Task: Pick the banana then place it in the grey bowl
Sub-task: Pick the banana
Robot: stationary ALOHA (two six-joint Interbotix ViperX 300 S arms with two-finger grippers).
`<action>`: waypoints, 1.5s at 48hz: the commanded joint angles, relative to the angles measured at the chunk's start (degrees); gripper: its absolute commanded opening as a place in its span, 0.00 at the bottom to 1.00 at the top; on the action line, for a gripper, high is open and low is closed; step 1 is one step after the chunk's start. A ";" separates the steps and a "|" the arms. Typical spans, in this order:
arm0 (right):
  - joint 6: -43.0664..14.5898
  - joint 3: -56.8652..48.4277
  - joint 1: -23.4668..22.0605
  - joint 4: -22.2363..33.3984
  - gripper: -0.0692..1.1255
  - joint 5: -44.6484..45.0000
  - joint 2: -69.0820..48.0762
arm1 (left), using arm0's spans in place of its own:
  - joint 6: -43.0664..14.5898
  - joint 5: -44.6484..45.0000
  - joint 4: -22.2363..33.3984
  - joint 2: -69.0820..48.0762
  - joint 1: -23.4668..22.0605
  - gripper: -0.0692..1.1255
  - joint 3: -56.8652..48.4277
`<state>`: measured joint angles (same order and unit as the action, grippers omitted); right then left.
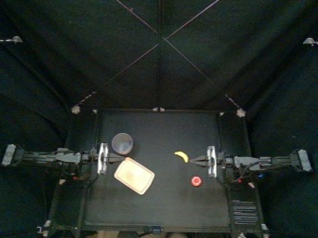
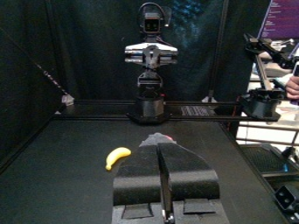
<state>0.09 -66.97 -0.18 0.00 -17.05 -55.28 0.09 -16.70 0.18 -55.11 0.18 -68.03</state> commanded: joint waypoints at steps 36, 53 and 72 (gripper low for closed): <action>-6.86 2.55 -20.21 -15.21 0.95 18.28 29.27 | -0.09 -0.79 1.85 0.70 3.96 0.12 0.79; -6.86 9.49 -20.13 -10.55 0.94 18.72 42.89 | -0.09 -0.88 1.85 0.70 4.75 0.12 0.44; -6.94 16.79 -21.45 -7.29 0.89 29.97 51.94 | -0.09 -0.79 1.85 0.70 5.01 0.12 -0.44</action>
<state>-6.77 -51.94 -21.09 -7.65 11.34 -2.72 0.09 -17.05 1.93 -54.67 5.10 -69.26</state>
